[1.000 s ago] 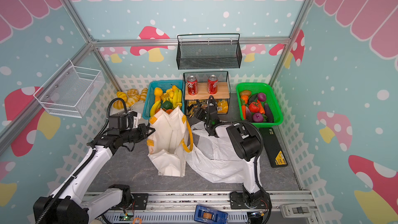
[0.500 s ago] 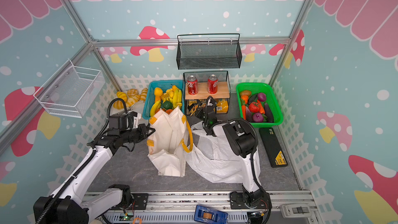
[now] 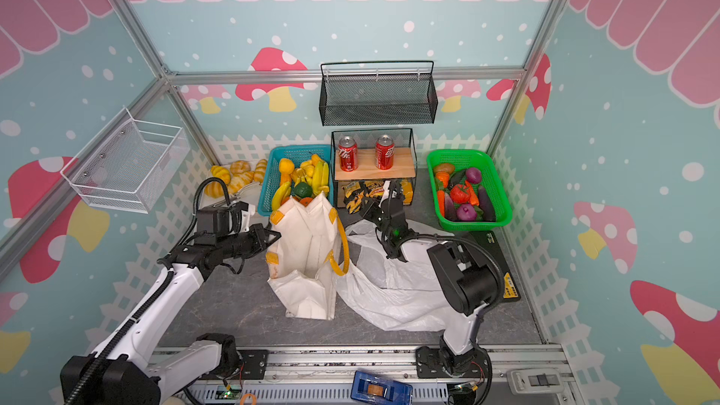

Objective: Place the mixed food into the grocery bags and tie them
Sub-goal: 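Grasp the Lay's chips bag under the wire shelf with the right gripper, then carry the chips bag over the tote and drop it in with the right gripper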

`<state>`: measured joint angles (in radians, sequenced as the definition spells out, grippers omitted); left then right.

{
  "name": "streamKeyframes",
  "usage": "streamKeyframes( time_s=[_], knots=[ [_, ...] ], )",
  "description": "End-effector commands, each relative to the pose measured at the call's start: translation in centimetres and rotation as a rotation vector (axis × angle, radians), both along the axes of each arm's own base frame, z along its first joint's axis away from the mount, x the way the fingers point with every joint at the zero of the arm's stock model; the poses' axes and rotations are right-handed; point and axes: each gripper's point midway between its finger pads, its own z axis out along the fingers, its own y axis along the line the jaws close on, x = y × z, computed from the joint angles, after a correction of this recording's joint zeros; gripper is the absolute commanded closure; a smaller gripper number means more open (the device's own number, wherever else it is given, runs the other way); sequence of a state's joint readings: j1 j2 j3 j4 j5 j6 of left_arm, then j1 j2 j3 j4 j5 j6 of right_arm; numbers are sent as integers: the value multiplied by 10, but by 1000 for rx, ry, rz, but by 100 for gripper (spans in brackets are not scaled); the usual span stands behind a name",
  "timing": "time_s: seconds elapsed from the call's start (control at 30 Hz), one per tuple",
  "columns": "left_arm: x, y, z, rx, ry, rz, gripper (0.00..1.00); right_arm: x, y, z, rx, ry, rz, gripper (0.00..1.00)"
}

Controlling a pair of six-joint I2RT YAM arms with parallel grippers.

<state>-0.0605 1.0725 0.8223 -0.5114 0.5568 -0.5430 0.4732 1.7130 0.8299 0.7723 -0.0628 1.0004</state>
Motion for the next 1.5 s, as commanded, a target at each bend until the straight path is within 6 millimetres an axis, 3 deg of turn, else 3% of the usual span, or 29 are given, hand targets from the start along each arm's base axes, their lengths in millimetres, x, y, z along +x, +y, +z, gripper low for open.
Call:
streamKeyframes(
  time_s=[0.0,0.17,0.3,0.5,0.67,0.77,0.87,1.3,1.47],
  knots=[
    [2,2,3,4,-29,15,100,-32,-15,23,-69,-66,24,100],
    [3,1,2,2,-25,16,100,-83,-29,60,-337,-151,158,100],
    [3,2,-2,18,-22,22,100,-124,-29,125,-430,-314,286,100],
    [5,3,0,16,-23,26,100,-174,2,200,-413,-546,546,100],
    [5,4,1,25,-30,31,100,-209,44,232,-391,-676,764,100],
    [4,4,0,25,-29,29,100,-227,74,232,-371,-696,903,100],
    [4,3,0,23,-30,27,100,-232,96,216,-360,-645,1007,100],
    [4,-1,4,50,-57,8,100,-230,140,130,-390,-330,1244,100],
    [5,-6,5,43,-59,-7,100,-211,155,106,-452,-251,1227,100]
  ],
)
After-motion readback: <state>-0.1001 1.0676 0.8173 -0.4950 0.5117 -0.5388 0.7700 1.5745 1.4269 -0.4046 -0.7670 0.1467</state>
